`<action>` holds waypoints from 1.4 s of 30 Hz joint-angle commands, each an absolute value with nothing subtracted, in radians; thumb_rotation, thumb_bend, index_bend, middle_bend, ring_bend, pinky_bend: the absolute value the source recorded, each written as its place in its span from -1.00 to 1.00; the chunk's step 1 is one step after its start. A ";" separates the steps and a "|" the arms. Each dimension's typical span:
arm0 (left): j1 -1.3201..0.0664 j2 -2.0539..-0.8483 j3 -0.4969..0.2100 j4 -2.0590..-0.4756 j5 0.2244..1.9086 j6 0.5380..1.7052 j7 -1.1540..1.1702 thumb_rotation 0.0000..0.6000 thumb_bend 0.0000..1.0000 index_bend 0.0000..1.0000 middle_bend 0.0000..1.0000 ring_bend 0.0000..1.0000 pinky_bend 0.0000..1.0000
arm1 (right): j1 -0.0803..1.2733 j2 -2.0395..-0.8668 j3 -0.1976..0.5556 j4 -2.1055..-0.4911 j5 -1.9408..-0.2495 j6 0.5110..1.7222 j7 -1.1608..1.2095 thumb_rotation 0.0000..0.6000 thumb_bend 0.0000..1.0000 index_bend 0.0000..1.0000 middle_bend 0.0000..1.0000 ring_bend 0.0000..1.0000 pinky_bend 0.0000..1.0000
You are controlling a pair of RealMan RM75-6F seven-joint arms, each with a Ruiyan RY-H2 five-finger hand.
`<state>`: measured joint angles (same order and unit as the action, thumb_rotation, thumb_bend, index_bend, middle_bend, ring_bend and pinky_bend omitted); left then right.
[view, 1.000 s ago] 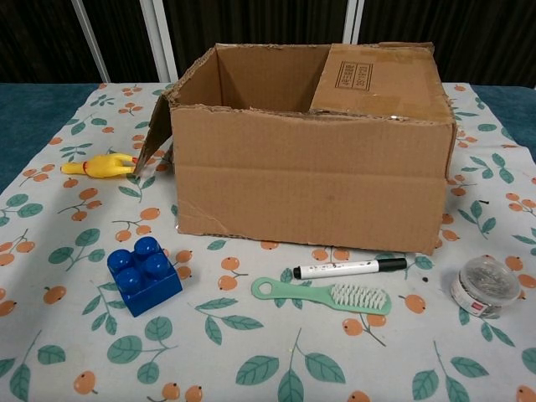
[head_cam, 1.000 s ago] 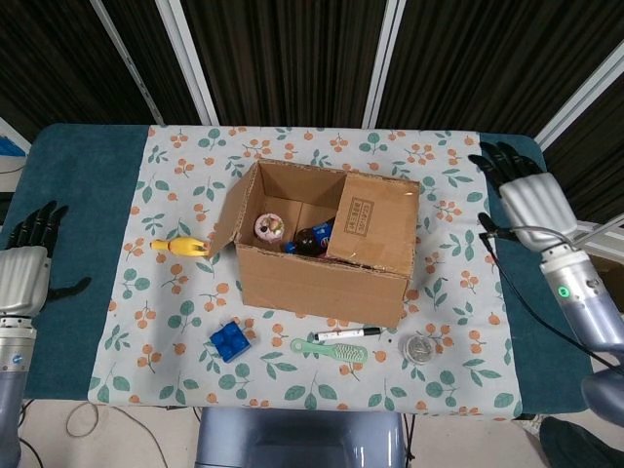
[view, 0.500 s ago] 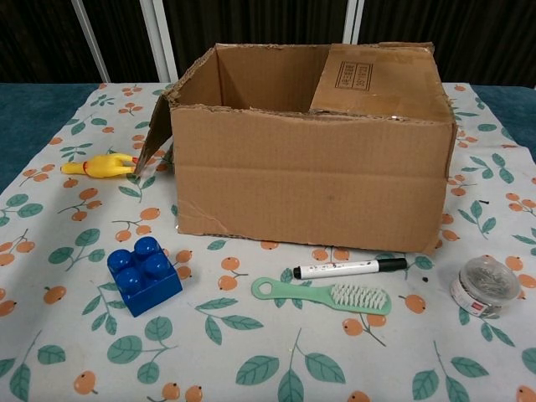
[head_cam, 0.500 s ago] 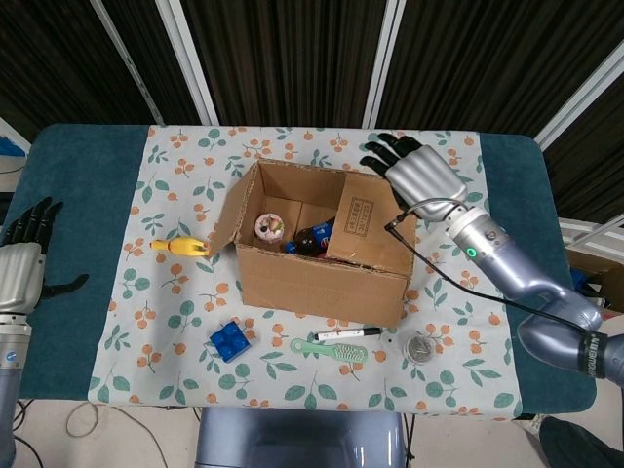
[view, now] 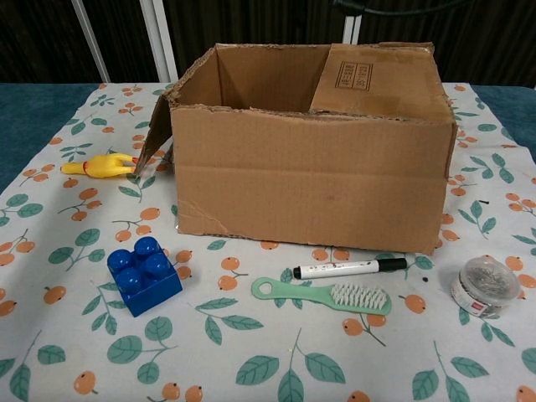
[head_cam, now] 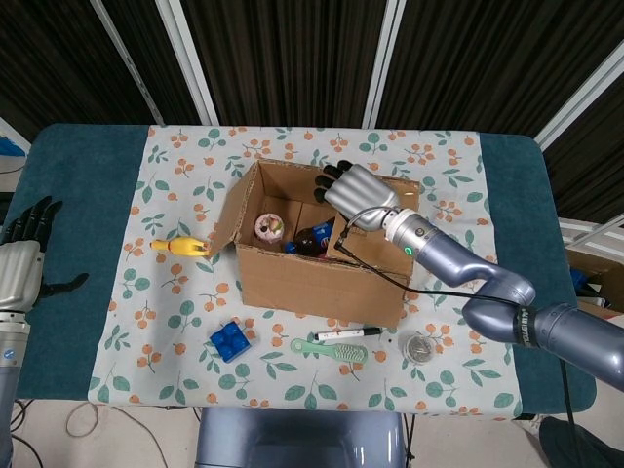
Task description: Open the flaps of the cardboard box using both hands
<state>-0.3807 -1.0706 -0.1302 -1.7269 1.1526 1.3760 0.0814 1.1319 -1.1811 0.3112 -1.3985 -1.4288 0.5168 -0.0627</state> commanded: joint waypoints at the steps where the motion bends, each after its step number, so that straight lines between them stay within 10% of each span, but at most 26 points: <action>1: -0.379 -1.070 -0.135 -1.725 1.153 1.367 0.079 1.00 -0.78 -1.00 -1.00 -0.99 -0.78 | 1.144 -1.202 0.291 -1.388 -1.430 0.505 -0.073 1.00 1.00 -0.26 -0.51 -0.65 -0.53; 42: -0.351 -1.063 -0.176 -1.712 1.199 1.314 0.067 1.00 -0.78 -1.00 -1.00 -1.00 -0.78 | 1.245 -1.286 0.111 -1.250 -1.464 0.452 -0.268 1.00 1.00 -0.04 -0.38 -0.65 -0.53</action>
<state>-0.3515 -1.0632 -0.1751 -1.7113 1.1985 1.3135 0.0672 1.2401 -1.2949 0.1191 -1.2447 -1.4578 0.4573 -0.2534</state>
